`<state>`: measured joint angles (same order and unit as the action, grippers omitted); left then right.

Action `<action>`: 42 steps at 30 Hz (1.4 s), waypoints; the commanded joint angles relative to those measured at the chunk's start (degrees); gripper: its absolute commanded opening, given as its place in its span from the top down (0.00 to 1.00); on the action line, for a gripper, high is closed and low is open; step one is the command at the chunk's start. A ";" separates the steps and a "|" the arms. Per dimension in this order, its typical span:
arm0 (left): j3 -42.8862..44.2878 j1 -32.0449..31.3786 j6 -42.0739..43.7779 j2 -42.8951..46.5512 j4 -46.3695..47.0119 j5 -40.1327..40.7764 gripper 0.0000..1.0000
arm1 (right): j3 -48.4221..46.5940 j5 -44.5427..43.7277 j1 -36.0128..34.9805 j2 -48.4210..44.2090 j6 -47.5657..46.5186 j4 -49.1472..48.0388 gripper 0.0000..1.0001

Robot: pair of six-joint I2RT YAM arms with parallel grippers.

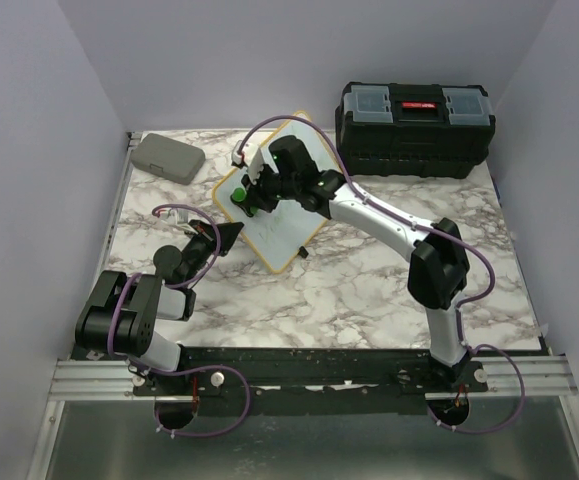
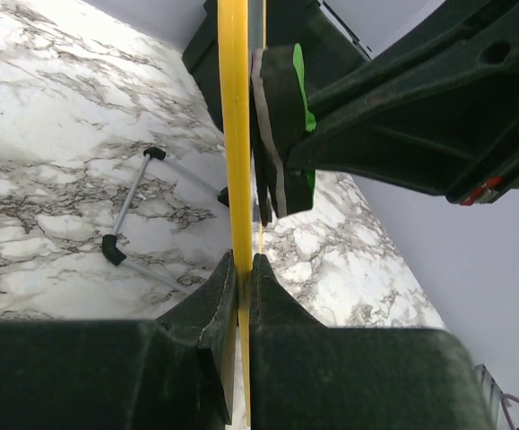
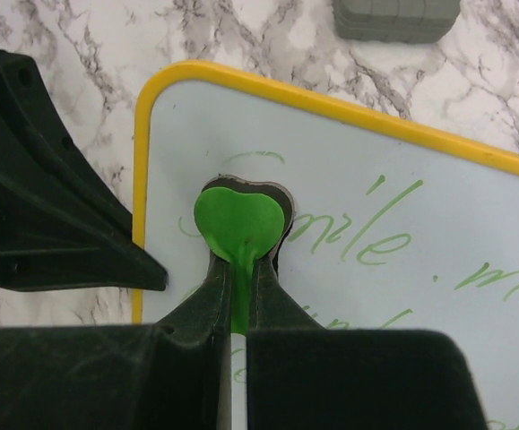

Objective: Erase the whiteboard
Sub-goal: Erase the whiteboard at the whiteboard stand.

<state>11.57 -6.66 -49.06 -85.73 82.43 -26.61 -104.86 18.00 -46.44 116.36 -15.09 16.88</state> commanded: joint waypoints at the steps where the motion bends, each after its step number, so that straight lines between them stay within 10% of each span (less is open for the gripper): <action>1: 1.05 -0.84 1.63 -0.70 1.40 -2.35 1.00 | 1.39 3.88 -0.36 -0.26 -3.99 5.95 0.99; 42: 0.68 -0.82 1.88 -1.73 2.16 -2.92 1.00 | -4.62 -4.35 -1.16 3.17 -0.03 3.21 0.99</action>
<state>11.60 -6.55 -48.88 -86.63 83.05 -26.37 -109.60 12.49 -48.10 118.61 -14.39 17.74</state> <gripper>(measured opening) 0.034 0.044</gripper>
